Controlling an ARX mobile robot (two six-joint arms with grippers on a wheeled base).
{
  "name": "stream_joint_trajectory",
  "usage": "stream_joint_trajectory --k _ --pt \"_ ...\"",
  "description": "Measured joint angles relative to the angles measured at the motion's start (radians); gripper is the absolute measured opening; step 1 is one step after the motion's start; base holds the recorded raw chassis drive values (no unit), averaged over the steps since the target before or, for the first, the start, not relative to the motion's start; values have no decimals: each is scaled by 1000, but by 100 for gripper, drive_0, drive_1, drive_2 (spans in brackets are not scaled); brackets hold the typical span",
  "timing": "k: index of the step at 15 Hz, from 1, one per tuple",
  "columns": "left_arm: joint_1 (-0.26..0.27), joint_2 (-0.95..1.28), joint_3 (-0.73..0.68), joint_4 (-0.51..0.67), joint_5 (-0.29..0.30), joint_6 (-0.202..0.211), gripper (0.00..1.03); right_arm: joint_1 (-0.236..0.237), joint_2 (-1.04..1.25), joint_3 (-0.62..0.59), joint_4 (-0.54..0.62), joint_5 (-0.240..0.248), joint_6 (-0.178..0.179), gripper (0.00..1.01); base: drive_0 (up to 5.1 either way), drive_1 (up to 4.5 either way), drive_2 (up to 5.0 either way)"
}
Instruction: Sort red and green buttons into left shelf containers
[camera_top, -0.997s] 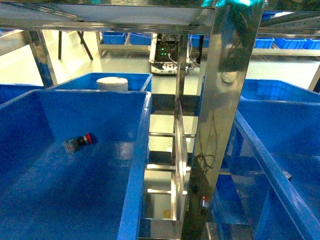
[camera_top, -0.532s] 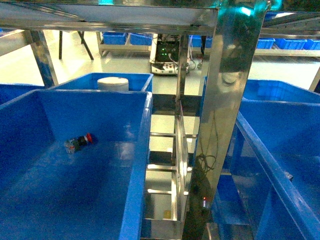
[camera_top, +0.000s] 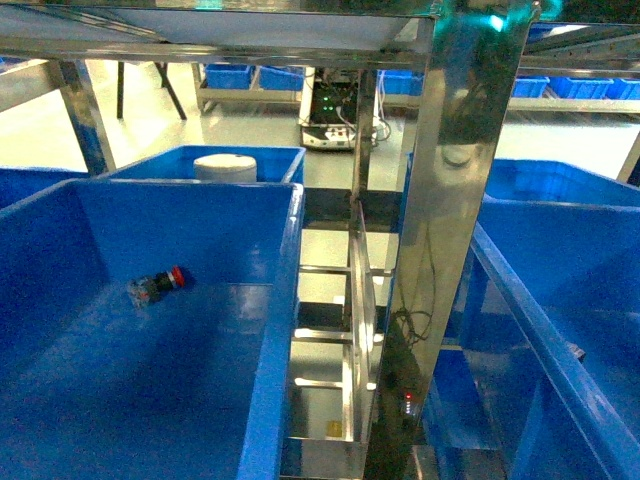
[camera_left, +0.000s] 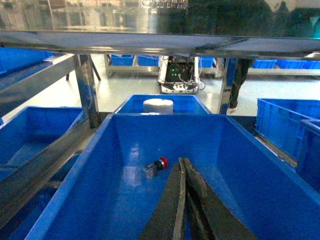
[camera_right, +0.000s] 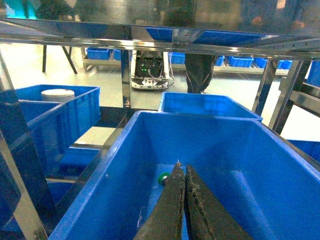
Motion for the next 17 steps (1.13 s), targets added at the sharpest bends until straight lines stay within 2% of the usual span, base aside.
stream_joint_trajectory --k 7,8,13,14,17 --pt "0 -29 -31 5 0 1 2 0 0 0 0 0 0 2 0 0 0" --pt "0 -29 -31 4 0 1 14 0 0 0 0 0 0 15 0 0 0" --pt "0 -29 -31 5 0 1 90 0 0 0 0 0 0 92 0 0 0" --pt "0 -29 -31 5 0 3 100 0 0 0 0 0 1 99 0 0 0" --pt "0 -29 -31 5 0 2 98 0 0 0 0 0 1 98 0 0 0"
